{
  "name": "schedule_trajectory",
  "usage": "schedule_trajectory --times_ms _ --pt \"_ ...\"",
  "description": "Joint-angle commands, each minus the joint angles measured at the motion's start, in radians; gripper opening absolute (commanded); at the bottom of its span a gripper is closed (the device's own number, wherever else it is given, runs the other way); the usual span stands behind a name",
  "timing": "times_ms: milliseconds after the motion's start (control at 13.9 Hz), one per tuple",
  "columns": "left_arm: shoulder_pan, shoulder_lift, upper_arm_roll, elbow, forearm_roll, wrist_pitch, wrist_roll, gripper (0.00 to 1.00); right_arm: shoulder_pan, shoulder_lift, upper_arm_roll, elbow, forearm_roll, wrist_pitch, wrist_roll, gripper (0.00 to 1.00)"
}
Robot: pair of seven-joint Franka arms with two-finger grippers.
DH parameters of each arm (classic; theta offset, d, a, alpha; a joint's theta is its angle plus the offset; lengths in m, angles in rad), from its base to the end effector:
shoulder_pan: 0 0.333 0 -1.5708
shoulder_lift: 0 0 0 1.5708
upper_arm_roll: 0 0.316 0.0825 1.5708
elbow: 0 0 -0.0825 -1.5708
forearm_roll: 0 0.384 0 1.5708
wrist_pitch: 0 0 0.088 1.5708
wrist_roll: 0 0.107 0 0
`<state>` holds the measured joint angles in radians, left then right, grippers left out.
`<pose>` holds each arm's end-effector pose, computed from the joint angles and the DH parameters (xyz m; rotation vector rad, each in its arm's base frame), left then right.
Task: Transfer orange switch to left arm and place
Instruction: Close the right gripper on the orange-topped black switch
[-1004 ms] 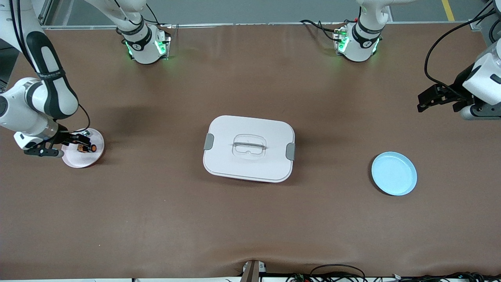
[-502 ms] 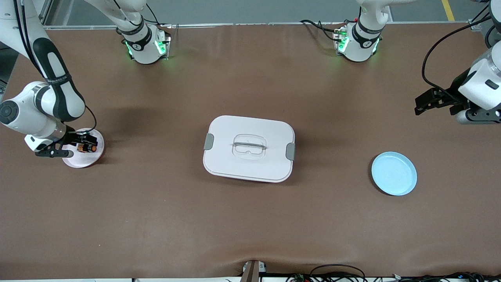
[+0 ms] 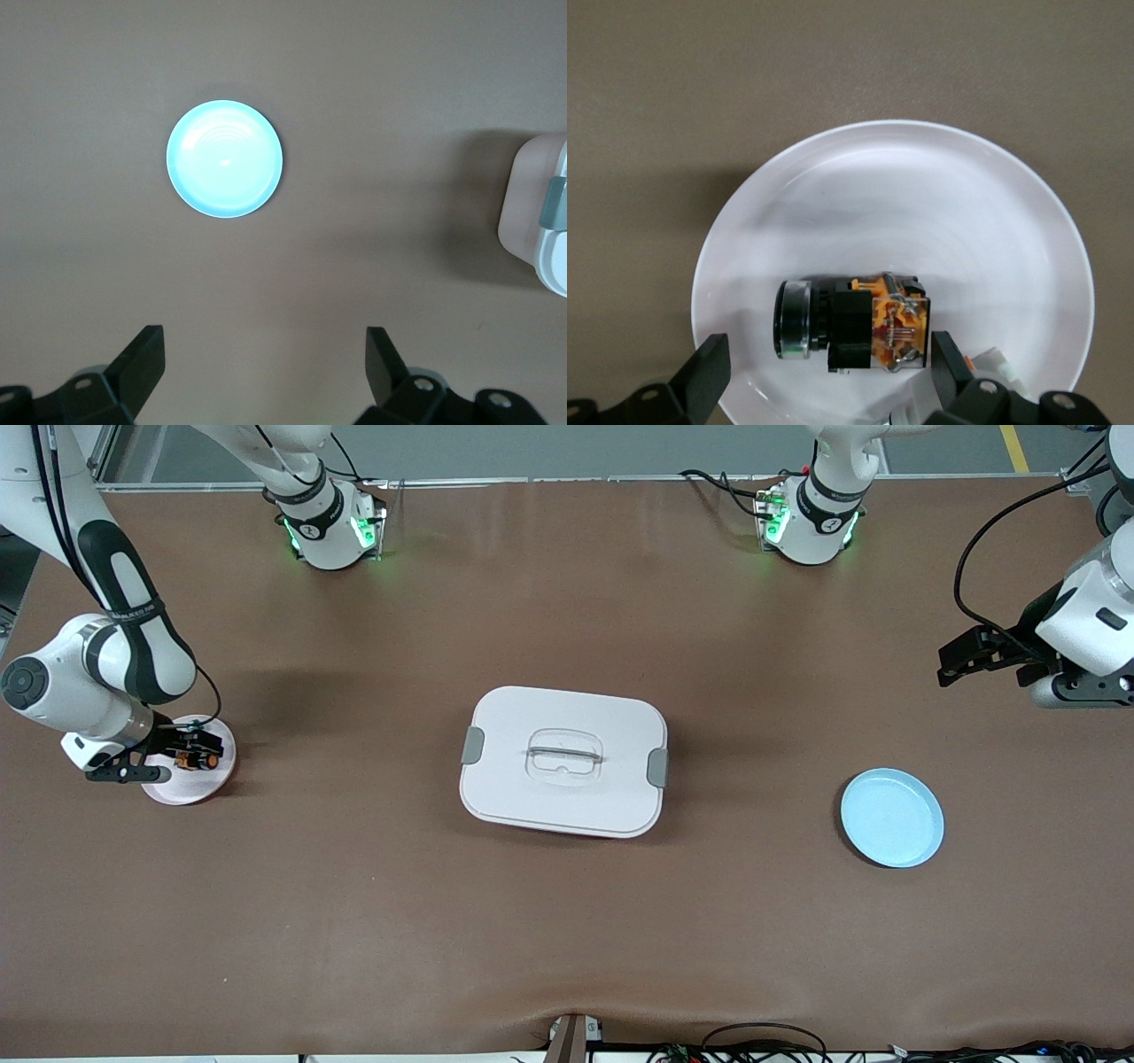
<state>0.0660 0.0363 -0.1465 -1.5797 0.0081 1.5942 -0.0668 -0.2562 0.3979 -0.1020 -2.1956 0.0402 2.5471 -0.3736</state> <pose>0.5651 -0.0433 0.6022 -3.1370 0.0219 0.0332 0.5166 -0.1950 0.1978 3.1397 -0.0178 -0.0742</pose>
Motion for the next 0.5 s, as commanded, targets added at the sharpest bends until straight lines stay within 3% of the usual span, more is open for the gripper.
schedule_trajectory --times_ms 0,430 --pt "0.000 -0.003 -0.004 -0.002 0.015 0.010 0.002 1.00 -0.017 0.007 0.005 0.023 0.039 -0.011 -0.022 1.00" --pt "-0.003 0.004 -0.004 -0.005 0.015 0.012 0.002 1.00 -0.017 0.035 0.005 0.043 0.092 -0.011 -0.022 1.00"
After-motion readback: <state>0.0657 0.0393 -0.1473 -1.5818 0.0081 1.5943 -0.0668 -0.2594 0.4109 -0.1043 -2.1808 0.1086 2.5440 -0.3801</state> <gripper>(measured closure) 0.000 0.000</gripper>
